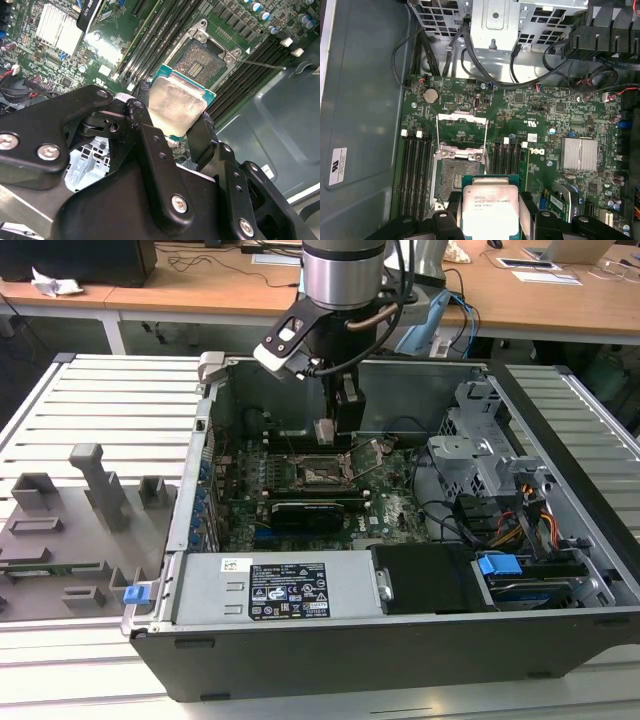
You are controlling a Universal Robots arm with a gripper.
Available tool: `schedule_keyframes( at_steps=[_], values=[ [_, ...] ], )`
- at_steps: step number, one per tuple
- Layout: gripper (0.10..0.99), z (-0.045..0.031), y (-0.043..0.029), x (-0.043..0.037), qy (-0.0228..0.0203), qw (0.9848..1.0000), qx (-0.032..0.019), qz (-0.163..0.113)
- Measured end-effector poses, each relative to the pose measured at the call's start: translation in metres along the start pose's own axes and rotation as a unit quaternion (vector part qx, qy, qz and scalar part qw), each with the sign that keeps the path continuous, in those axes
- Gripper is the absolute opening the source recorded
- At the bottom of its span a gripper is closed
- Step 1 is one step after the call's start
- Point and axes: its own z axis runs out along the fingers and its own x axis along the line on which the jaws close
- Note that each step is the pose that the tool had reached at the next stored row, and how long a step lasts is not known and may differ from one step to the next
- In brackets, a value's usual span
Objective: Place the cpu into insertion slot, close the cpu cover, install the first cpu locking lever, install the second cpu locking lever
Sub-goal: 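Place the cpu into insertion slot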
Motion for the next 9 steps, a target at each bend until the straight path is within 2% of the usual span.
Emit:
schedule_keyframes(
  at_steps=[9],
  values=[
    [0.541, 0.0021, -0.0002, 0.0, 0.0, 1.0, 0.0, 0.0]
  ],
)
